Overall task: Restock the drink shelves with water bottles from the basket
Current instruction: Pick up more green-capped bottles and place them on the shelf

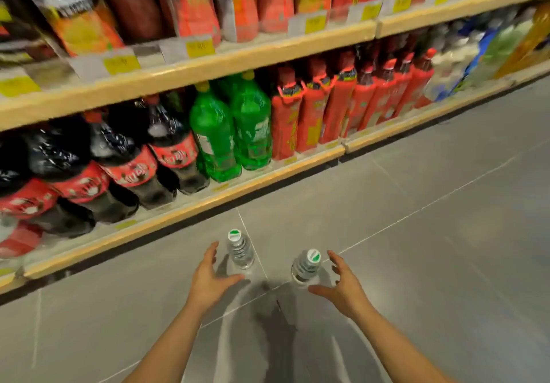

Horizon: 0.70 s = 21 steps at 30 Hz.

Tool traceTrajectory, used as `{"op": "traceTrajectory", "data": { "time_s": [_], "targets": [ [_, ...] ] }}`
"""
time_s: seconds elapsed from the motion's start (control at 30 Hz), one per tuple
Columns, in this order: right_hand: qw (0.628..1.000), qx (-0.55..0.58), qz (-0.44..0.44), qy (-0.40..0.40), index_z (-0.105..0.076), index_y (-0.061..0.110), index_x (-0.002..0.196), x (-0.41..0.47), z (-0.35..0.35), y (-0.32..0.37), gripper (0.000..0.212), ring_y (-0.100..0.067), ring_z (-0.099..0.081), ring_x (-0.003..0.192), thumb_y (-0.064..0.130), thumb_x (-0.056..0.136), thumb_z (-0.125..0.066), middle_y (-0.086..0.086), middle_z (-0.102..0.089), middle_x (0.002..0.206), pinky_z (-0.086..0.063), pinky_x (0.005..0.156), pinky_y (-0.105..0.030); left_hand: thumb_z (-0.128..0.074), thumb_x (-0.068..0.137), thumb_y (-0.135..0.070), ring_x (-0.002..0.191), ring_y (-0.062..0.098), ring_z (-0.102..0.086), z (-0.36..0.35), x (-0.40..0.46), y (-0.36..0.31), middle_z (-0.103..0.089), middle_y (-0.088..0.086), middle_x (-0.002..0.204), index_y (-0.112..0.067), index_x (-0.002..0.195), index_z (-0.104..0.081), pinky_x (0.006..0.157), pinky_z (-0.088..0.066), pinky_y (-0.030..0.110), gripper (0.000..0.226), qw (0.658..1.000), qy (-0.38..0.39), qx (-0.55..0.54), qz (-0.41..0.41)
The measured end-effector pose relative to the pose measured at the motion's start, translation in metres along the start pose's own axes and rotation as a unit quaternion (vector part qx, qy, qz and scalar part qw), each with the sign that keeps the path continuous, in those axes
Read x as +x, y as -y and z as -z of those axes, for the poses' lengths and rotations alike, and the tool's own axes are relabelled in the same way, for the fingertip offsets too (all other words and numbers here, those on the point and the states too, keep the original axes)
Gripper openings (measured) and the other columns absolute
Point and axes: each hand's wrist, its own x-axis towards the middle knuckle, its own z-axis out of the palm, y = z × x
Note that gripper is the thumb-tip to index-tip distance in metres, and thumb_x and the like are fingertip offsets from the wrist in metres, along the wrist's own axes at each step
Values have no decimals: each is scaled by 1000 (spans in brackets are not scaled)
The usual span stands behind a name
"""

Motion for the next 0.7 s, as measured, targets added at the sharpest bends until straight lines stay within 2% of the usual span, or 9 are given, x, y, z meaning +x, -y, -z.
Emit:
{"op": "traceTrajectory", "data": {
  "time_s": [0.1,0.17,0.23,0.27,0.37,0.53,0.6,0.7],
  "targets": [
    [999,36,22,-6,-33,21,141,48,-31,-46,94,-13,-42,127,11,63,-84,0,-44,140,-36,98,-24,-88,56,-13,124,19,-42,-46,41,35,-44,-3,133,-14,143,-27,105,-36,37,106,998,-14,-46,-31],
    [997,59,39,-24,-43,34,124,72,-46,-69,80,-15,-52,116,7,62,-83,8,-57,122,-41,94,-26,-87,57,-6,113,15,-47,-67,65,52,-49,-5,120,-14,137,-32,100,-39,32,97,995,-51,-77,-34],
    [995,83,40,-45,-47,46,104,88,-56,-79,66,-14,-60,102,5,64,-81,18,-60,104,-47,89,-30,-86,58,-5,107,19,-54,-80,84,64,-55,-2,112,-15,128,-40,97,-43,34,84,989,-96,-105,-26],
    [994,93,40,-49,-49,46,99,92,-60,-81,63,-12,-61,97,5,64,-80,20,-61,101,-49,87,-30,-84,60,-4,105,21,-56,-84,90,67,-57,0,109,-14,124,-44,95,-44,35,77,987,-110,-116,-26],
    [992,107,41,-44,-52,38,107,96,-59,-78,62,-6,-63,93,4,64,-81,15,-65,102,-51,78,-22,-82,63,0,98,21,-58,-85,94,64,-59,2,104,-10,116,-49,89,-45,32,63,985,-122,-115,-34],
    [996,85,23,-20,-54,37,97,53,-20,-23,50,0,-62,83,7,66,-80,14,-65,93,-50,69,-16,-85,62,-14,94,18,-60,-39,50,23,-61,0,103,-15,115,-52,87,-47,32,62,994,-89,-62,-17],
    [997,66,28,-1,-54,33,103,23,5,21,51,3,-60,82,6,67,-79,17,-63,93,-47,65,-11,-85,61,-16,93,18,-62,-7,19,-15,-63,0,101,-19,109,-53,87,-50,34,57,995,-83,-56,-12],
    [998,42,40,29,-50,30,114,-24,42,100,57,3,-56,88,9,69,-79,20,-59,96,-45,74,-16,-85,55,-28,90,13,-64,45,-30,-87,-67,-4,96,-25,104,-56,84,-53,34,57,995,-78,-55,-26]
  ]
}}
